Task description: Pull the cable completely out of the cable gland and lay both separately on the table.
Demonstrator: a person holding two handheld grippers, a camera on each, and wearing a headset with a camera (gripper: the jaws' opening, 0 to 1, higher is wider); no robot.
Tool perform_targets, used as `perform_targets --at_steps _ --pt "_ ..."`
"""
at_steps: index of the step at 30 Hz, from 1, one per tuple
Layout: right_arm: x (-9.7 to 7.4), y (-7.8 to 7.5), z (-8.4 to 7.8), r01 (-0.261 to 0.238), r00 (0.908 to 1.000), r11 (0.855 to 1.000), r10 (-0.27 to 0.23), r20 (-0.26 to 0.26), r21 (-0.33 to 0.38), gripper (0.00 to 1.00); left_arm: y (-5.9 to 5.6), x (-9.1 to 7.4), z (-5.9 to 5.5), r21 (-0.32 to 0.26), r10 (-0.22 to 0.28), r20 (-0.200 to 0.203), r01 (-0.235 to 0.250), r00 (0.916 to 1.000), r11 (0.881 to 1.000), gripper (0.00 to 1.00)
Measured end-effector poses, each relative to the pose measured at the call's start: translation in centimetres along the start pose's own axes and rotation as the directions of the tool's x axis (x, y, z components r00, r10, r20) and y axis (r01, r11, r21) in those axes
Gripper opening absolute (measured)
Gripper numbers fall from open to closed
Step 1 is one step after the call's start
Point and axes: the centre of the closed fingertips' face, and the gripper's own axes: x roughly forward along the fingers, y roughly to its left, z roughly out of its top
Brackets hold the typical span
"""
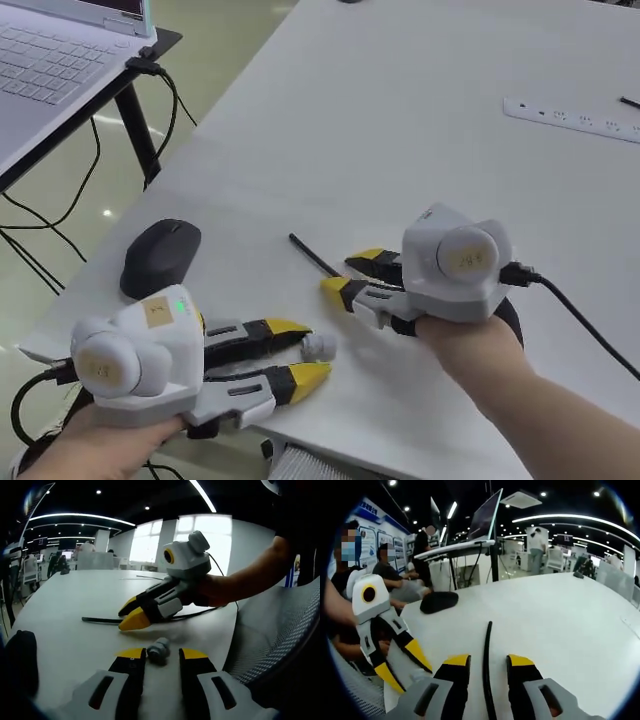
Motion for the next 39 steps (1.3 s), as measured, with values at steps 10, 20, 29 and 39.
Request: perform_targets --at_steps 10,20,29,39 --pt "-0.7 -0.6 0.7 0.016 0.9998 0.998 -0.017 0.014 0.056 0.68 1.2 -0.2 2.8 0.02 0.02 0.106 -0.023 0.9942 1.0 0.87" --pt "-4.9 -4.0 1.3 0.122 0.9923 0.988 -0.123 0.009 0.097 1.0 2.0 0.7 5.6 0.062 0.06 0.159 -0.07 0.9854 0.996 0.99" --pt "-12.7 -9.5 0.6 0.226 0.9736 0.974 -0.225 -0.036 0.0 0.98 2.4 1.4 8.4 0.058 0.143 0.174 -0.155 0.9742 0.986 0.99" --pt "-25.0 -14.6 -4.0 0.342 0.9377 0.94 -0.342 -0.061 -0.013 0.98 -1.6 7.4 11.3 0.098 0.085 0.08 -0.093 0.9932 0.991 0.99"
